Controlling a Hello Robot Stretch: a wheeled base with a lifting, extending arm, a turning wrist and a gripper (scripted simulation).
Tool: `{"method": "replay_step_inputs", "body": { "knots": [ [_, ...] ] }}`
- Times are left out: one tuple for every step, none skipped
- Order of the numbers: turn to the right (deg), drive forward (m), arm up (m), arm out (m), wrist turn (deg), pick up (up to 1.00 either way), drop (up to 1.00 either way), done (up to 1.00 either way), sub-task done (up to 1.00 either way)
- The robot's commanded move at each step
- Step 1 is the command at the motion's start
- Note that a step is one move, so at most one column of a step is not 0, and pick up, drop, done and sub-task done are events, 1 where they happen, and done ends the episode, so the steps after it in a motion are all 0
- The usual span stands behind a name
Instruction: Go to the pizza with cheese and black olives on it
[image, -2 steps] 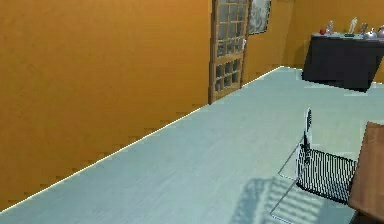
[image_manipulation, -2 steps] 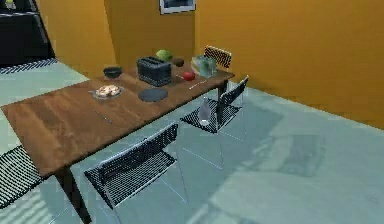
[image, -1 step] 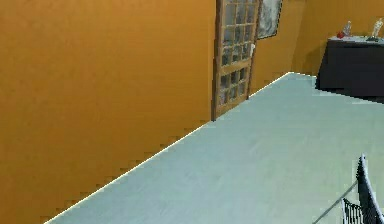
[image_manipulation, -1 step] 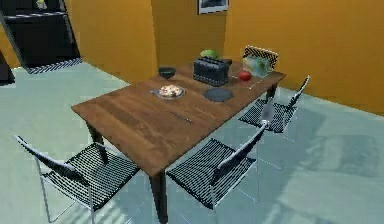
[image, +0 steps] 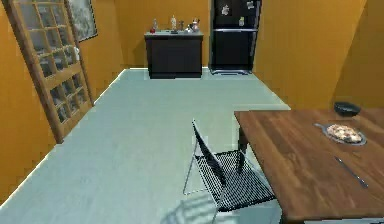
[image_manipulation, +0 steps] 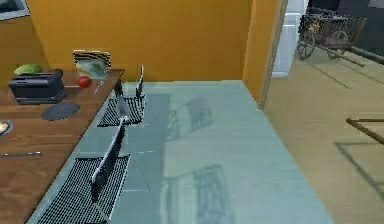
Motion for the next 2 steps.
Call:
{"method": "replay_step_inputs", "body": {
  "knots": [
    [39.0,0.00,0.00,0.00,0.0,0.00,0.00,0.00,0.00],
    [0.0,0.00,0.00,0.00,0.0,0.00,0.00,1.00,0.00]
  ]
}}
